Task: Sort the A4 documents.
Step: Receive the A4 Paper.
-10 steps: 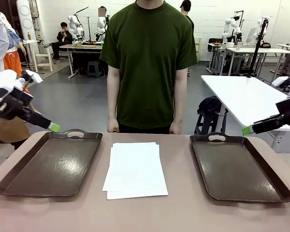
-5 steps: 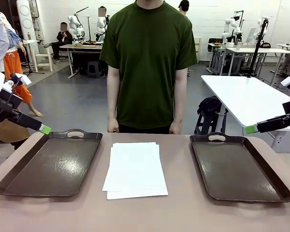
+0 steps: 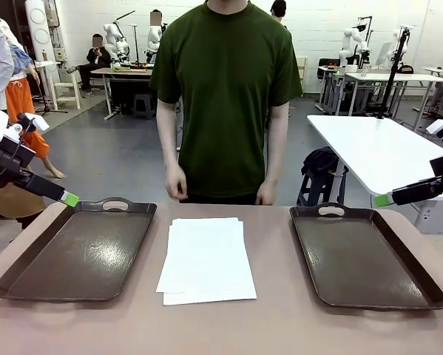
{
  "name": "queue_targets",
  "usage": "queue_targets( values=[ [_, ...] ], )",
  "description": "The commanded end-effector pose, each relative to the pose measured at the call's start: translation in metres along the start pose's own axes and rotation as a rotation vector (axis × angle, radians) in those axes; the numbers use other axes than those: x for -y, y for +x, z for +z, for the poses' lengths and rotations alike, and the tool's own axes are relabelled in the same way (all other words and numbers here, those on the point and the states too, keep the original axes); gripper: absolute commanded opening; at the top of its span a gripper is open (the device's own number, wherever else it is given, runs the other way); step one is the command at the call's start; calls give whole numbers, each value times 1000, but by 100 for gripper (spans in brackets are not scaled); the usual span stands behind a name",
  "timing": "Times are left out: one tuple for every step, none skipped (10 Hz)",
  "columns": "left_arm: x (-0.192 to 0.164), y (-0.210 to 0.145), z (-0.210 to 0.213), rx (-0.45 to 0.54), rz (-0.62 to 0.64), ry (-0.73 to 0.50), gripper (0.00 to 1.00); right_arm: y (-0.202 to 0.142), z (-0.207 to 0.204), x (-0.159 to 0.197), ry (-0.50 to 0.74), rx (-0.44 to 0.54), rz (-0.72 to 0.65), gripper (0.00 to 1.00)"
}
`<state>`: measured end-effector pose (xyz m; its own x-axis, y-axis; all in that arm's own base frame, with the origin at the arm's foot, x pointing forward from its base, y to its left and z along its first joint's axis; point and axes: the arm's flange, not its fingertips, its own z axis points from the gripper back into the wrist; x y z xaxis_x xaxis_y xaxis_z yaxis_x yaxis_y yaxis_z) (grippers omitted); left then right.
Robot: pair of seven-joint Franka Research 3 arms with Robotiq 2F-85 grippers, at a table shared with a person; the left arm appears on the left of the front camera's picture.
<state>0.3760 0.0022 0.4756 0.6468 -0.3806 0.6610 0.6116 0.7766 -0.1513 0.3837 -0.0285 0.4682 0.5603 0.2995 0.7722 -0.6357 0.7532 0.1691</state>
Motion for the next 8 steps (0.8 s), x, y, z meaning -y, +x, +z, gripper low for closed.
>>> queue_targets(
  values=[
    [-2,0,0,8,3,-4,100,0,-1,0,12,9,-3,100],
    [-2,0,0,8,3,-4,100,0,-1,0,12,9,-3,100],
    [-2,0,0,8,3,-4,100,0,-1,0,12,9,-3,100],
    [-2,0,0,8,3,-4,100,0,-1,0,12,9,-3,100],
    [-2,0,0,8,3,-4,100,0,-1,0,12,9,-3,100],
    [-2,0,0,8,3,-4,100,0,-1,0,12,9,-3,100],
    [-2,0,0,8,3,-4,100,0,-1,0,12,9,-3,100],
    [-2,0,0,8,3,-4,100,0,-1,0,12,9,-3,100]
  ],
)
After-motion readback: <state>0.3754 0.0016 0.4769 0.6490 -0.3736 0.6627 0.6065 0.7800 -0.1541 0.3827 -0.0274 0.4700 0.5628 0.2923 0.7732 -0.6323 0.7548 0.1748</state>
